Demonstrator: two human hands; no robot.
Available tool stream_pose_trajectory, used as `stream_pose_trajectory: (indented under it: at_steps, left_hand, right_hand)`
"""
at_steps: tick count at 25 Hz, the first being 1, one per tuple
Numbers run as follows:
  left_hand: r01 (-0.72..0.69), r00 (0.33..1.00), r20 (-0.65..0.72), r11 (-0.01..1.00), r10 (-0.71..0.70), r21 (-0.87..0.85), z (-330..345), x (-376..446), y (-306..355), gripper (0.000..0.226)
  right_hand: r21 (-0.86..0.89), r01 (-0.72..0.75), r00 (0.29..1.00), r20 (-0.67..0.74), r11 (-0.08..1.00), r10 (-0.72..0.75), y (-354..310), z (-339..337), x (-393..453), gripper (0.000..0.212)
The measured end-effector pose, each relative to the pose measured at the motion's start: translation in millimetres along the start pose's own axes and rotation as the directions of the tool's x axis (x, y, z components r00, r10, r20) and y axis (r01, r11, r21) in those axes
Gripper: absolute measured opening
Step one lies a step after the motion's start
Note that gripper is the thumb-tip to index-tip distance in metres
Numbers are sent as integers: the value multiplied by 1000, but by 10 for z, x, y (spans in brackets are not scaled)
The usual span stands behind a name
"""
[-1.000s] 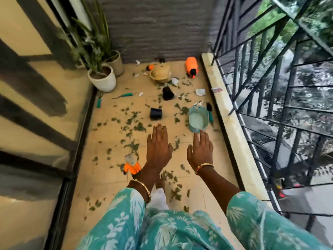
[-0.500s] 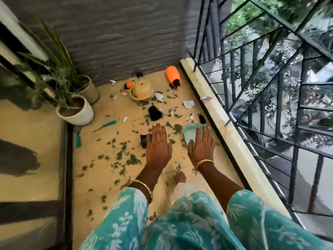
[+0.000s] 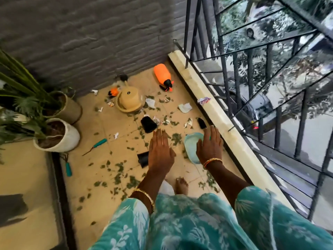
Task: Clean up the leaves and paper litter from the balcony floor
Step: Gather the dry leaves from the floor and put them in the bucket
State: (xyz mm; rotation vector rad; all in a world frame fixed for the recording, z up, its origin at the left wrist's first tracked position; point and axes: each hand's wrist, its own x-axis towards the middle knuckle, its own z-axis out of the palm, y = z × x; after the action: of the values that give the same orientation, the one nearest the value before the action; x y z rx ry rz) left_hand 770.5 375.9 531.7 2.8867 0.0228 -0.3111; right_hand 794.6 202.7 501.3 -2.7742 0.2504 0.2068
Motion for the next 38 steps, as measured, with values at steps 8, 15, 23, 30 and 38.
stream_pose_trajectory:
  at_steps: [8,15,23,30,38]
  left_hand:
    - [-141,980,156,986,126,90,6,1570,-453,72]
    - [-124,966,232,991,111,42,875,2844,-864,68]
    - [-54,946,316,996,72,-65,3494,4193,-1476,61]
    - [-113,954,266,986,142,-122,4864,4846,-1632,41]
    - [-44,964,231,936,132,-349,4989,5050,-1313,28]
  right_hand:
    - [60,-199,980,42,978,197,-385,364,1168,52]
    - [73,-341,934,142,937,329,-151,1475,2281,54]
    - [94,-413,876,314,906,367,946,4168,3749,49]
    - [103,-513,853,174,852,492,1250,5486,4237,58]
    - [531,-597,662,-96,601,743,1504,5348,4357,25]
